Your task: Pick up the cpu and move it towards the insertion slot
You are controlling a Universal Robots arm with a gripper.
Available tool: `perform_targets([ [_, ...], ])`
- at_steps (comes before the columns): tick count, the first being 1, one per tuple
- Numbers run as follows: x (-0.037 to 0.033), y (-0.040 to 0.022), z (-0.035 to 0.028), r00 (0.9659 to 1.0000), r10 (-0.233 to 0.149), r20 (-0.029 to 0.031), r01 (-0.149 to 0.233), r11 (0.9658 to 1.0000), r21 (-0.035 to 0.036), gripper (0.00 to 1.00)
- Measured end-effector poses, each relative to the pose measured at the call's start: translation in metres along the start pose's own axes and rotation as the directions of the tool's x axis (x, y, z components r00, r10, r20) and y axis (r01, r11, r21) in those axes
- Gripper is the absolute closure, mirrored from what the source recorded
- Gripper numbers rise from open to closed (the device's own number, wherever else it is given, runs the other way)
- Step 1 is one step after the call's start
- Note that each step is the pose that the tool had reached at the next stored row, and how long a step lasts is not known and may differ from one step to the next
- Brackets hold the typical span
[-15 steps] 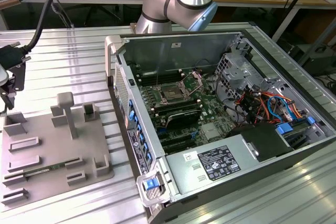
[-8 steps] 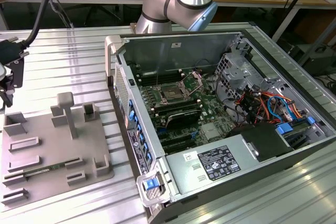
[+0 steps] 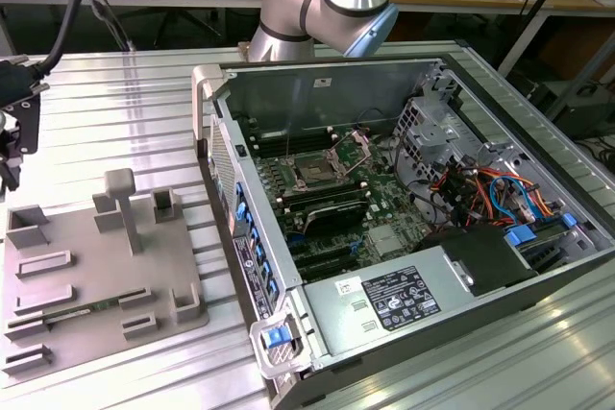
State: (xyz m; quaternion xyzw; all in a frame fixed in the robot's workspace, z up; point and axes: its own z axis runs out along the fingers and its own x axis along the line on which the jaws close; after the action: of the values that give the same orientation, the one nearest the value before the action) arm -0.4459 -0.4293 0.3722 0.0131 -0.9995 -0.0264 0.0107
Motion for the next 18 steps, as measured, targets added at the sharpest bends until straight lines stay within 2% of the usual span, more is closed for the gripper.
perform_targets([
  [7,0.0002,0.0004,-0.007,1.0,0.0,-0.0001,0.0,1.0,-0.0001,0.45],
  [14,0.0001,0.0004,-0.0074,1.0,0.0,-0.0004,0.0,1.0,-0.0002,0.45],
  [18,-0.0027,0.0003,-0.0075,1.0,0.0,-0.0004,0.0,1.0,-0.0002,0.45],
])
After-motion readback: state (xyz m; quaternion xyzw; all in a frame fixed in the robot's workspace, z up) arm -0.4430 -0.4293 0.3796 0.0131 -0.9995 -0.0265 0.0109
